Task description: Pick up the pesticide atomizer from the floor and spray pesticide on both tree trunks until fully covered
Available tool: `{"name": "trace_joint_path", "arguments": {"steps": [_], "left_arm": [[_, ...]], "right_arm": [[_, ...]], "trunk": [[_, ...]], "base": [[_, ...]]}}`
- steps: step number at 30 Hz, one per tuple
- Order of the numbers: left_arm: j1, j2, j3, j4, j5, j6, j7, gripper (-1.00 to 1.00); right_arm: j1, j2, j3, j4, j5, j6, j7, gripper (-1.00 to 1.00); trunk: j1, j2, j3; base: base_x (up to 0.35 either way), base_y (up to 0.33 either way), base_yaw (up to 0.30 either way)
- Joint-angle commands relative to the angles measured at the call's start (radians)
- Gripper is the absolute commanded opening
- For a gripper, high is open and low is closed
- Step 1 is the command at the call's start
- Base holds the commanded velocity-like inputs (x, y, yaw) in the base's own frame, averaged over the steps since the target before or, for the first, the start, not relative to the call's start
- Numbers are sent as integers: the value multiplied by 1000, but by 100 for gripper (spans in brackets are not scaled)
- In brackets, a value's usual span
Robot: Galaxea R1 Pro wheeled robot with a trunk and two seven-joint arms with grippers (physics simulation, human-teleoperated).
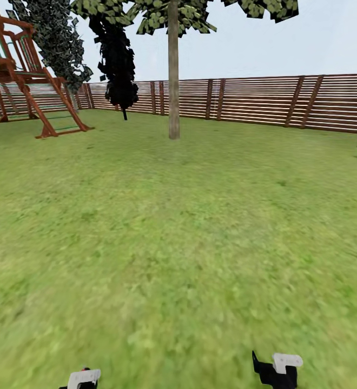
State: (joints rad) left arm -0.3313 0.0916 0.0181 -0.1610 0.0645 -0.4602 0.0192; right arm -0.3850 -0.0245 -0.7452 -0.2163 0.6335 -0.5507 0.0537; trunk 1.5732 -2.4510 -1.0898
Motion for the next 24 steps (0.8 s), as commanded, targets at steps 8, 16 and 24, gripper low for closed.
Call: {"name": "trace_joint_path", "arguments": {"steps": [8,16,24], "left_arm": [[0,0,0,0,0,0,-1,-100],[0,0,0,0,0,0,-1,-100],[0,0,0,0,0,0,-1,-100]], "right_arm": [[0,0,1,0,0,0,0,100],[0,0,0,0,0,0,0,100],[0,0,1,0,0,0,0,100]], "trunk": [[0,0,0],[0,0,0],[0,0,0]], "base": [[339,0,0],[339,0,0],[339,0,0]]}}
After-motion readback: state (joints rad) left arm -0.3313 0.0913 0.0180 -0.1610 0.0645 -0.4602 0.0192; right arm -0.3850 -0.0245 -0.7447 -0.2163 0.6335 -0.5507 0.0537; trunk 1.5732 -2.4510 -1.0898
